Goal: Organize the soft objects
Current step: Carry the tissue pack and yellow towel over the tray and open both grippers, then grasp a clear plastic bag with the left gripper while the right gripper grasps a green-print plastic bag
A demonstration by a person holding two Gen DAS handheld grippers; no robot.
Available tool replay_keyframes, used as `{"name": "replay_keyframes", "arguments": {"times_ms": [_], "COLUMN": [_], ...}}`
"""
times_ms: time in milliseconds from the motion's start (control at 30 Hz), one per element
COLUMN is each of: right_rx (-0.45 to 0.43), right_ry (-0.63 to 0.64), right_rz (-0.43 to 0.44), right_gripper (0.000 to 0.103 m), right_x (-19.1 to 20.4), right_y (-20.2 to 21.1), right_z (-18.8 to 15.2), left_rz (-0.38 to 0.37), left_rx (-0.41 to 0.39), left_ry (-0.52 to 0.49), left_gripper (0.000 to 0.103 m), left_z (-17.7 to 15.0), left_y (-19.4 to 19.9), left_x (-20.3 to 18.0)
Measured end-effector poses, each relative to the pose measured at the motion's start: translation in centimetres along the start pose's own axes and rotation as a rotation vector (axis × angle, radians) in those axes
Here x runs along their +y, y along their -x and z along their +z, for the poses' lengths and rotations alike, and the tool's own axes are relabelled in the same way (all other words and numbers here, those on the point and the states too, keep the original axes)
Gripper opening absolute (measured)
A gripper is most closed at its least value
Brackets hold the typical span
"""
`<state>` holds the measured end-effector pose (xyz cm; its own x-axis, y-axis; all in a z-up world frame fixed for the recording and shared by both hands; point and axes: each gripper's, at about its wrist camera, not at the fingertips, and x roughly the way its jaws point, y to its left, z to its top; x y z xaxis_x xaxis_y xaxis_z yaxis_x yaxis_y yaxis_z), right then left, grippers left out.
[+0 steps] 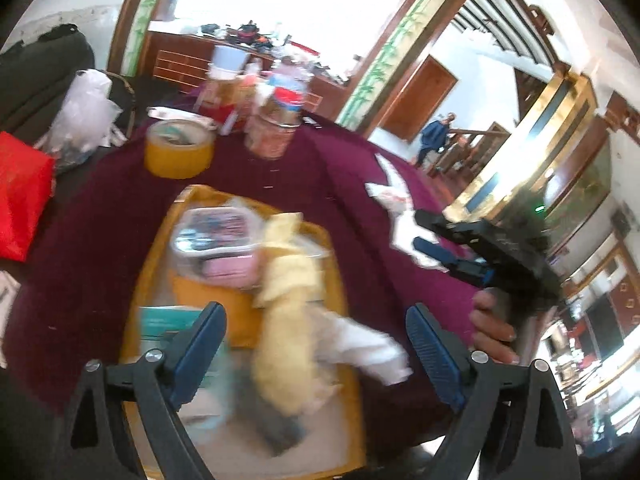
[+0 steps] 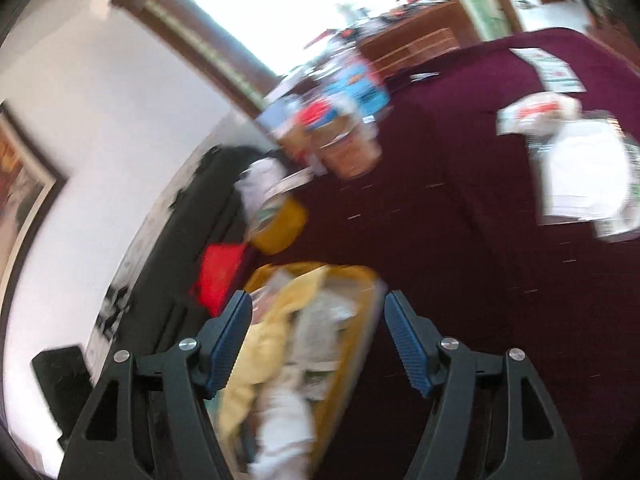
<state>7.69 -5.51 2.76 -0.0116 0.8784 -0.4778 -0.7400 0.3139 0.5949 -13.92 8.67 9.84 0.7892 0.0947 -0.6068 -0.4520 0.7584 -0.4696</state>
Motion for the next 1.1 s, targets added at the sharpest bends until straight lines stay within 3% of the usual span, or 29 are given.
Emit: {"name": "replay_keyframes", "arguments": {"times_ms": [233,333,433,500,600,633,700,800,933,1033,1100], "right_rx": [-0.090,-0.142,-0.178,-0.195,-0.296,-0.294,-0.289,-0.288,-0.269,-0.252,-0.249], "right_ry": [-0.131,-0.203,-0.276,-0.314,-0.375,-0.400,-0.483,-0.519,-0.644,-0.675,-0.671], "right_rz": [-0.124,-0.236,-0.341,-0.349,-0.469,-0.447,-0.320,-0.374,-0.372,-0.362,-0.370], "right_gripper": [0.068,0.068,0.068,0.068,0.068,0.068,0.068,0.068,0.068,0.068,0.068], "right_x": [-8.5,-13.1,-17.8,-20.1,-23.8,-24.7,-26.4,-27.3,-29.6,-30.6,-30.5], "right_y": [4.9,7.3,8.9,9.7,11.2,11.4,11.4,11.4,10.9,11.0,10.9], "right_z": [3.3,5.6,7.5,8.3,8.5,8.3,7.8,7.2,6.1,5.9,5.9], "left_rz": [-0.014,-0.004,0.004,0.041,0.070,0.068,0.057,0.077,0.128,0.134,0.113], "left_rx": [0.054,0.106,0.164,0.221,0.282,0.304,0.365,0.423,0.454,0.460,0.497], "left_ry": [-0.042,-0.048,-0.030,-0.029,-0.046,-0.051,-0.038,-0.020,0.007,0.114,0.197], "left_gripper": [0.098,0.098,0.098,0.098,0.098,0.098,0.098,0.098,0.098,0.096,0.083], "left_z": [0.9,1.9,3.9,5.5,7.2,7.6,8.4,9.2,10.0,10.0,9.5], "left_y": [-3.7,-6.9,-11.2,-15.1,-20.6,-22.2,-26.3,-31.5,-36.6,-38.4,-39.4], "left_x": [-7.8,-11.1,-13.8,-15.6,-17.7,-18.1,-18.5,-18.6,-17.8,-16.5,-15.6]}}
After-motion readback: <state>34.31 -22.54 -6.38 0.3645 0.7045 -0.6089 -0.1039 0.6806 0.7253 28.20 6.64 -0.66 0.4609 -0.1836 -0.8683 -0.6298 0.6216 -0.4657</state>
